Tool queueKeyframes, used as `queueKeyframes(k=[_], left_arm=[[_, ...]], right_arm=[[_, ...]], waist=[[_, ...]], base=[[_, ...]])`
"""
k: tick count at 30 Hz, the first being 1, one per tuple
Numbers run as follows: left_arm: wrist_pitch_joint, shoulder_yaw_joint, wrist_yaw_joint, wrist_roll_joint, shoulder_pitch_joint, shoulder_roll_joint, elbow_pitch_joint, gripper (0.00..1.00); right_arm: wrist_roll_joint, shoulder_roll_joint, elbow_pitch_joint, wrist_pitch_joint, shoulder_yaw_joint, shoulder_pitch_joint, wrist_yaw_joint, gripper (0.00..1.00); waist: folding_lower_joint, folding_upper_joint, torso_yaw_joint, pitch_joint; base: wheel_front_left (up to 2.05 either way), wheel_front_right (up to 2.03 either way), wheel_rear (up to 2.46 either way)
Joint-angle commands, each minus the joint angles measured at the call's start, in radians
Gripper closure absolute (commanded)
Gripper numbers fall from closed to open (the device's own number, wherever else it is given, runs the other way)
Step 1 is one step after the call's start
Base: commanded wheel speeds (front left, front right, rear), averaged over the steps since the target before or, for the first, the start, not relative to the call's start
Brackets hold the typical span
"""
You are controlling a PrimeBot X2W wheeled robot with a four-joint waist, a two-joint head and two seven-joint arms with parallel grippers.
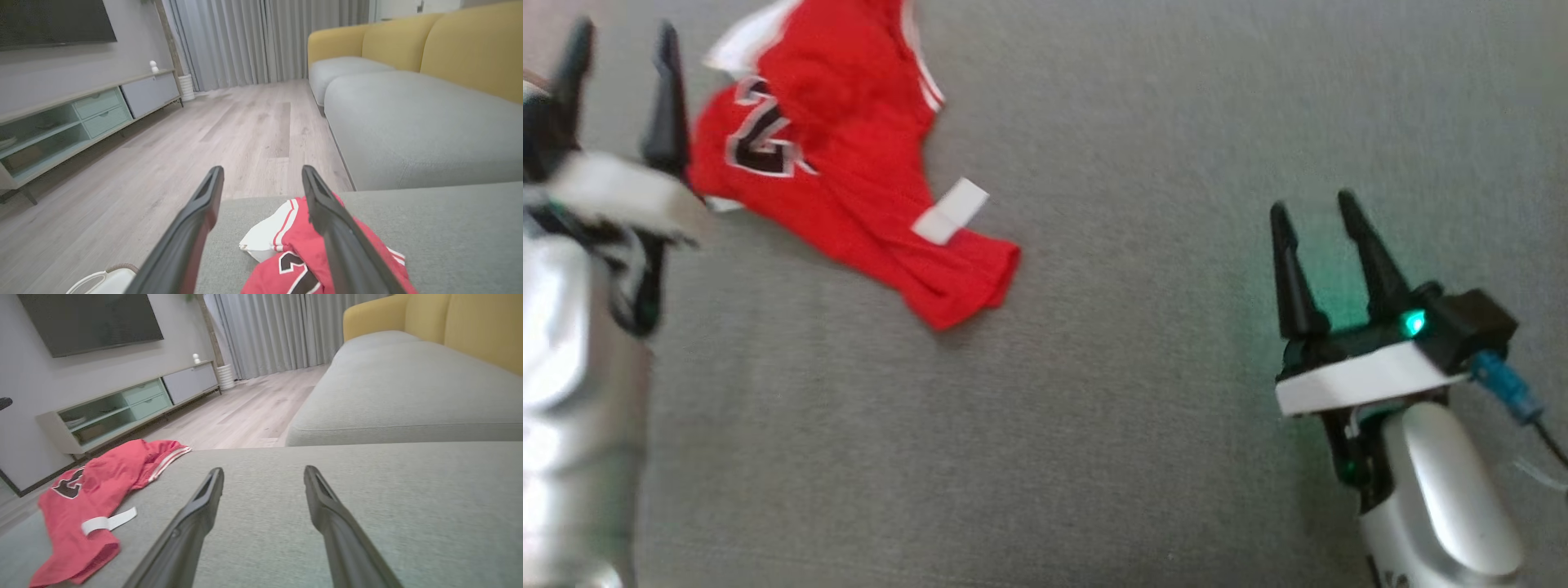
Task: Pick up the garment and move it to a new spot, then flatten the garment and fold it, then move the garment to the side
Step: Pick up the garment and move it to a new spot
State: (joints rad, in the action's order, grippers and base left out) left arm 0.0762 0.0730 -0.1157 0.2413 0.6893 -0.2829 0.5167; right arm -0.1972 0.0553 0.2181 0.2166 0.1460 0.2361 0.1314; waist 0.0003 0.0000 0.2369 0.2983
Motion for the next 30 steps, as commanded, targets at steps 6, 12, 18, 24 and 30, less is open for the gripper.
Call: queueKeyframes(k=[6, 12, 18, 24, 30], left_arm=[[-0.169, 0.063, -0.014, 0.017, 0.193, -0.122, 0.171, 0.00], [-0.281, 0.122, -0.015, 0.064, 0.262, -0.155, 0.323, 0.00], [-0.289, 0.191, -0.015, 0.178, 0.283, -0.145, 0.370, 0.47], [-0.238, 0.259, -0.015, 0.265, 0.293, -0.156, 0.342, 1.00], [-0.124, 0.289, -0.015, 0.344, 0.313, -0.176, 0.305, 1.00]], right_arm=[[0.021, -0.005, -0.122, -0.022, -0.012, 0.047, -0.001, 0.00], [0.024, -0.005, -0.157, -0.027, -0.017, 0.046, -0.001, 0.00], [0.024, -0.005, -0.167, -0.025, -0.024, 0.044, -0.001, 0.00], [0.026, -0.005, -0.168, -0.026, -0.021, 0.047, -0.001, 0.00], [0.020, -0.005, -0.158, -0.024, -0.013, 0.047, -0.001, 0.00]], waist=[[-0.0003, 0.0000, -0.115, 0.152], [-0.0003, 0.0000, -0.148, 0.191], [-0.0003, 0.0000, -0.158, 0.201], [-0.0003, 0.0000, -0.153, 0.194], [-0.0003, 0.0000, -0.150, 0.156]], base=[[0.00, 0.00, 0.00], [0.00, 0.00, 0.00], [0.00, 0.00, 0.00], [0.00, 0.00, 0.00], [0.00, 0.00, 0.00]])
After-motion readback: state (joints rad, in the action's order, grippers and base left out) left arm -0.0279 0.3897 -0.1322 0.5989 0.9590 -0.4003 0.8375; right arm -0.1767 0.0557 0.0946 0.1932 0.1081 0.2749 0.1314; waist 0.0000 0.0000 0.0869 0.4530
